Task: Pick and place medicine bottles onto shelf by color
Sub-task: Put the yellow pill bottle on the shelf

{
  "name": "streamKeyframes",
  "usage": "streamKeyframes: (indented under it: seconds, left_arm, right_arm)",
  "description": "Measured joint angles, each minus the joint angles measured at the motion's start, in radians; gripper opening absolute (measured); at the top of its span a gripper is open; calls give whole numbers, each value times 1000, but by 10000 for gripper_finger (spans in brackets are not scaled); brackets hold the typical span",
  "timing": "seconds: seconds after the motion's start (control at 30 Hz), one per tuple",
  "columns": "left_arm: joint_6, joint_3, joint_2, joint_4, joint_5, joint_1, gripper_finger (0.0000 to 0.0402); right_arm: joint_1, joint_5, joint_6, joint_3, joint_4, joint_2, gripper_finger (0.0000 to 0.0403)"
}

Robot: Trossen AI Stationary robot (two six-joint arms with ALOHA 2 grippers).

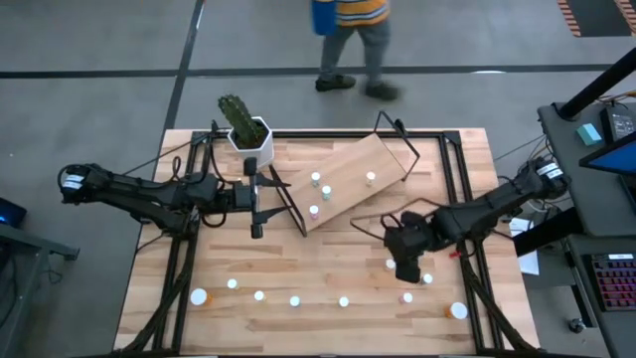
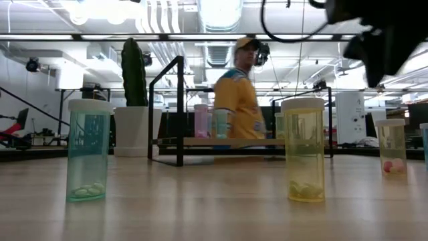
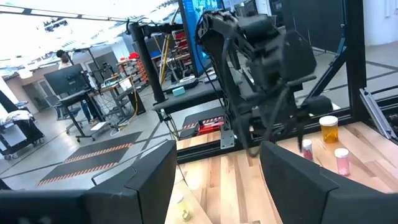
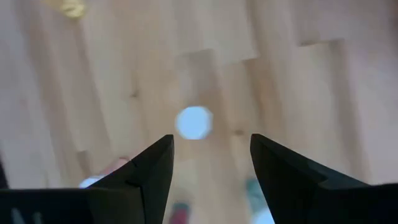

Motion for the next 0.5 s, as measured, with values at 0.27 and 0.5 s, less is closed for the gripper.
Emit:
streamKeyframes:
  seconds: [0.27,0.5]
  left_arm:
    - [0,0,0,0,0,0,215]
    - [0,0,0,3,0,0,215]
  right_arm:
    - [53,20,65,-195,201,-52,203]
    - [55,24,21,-235,321,-39,203]
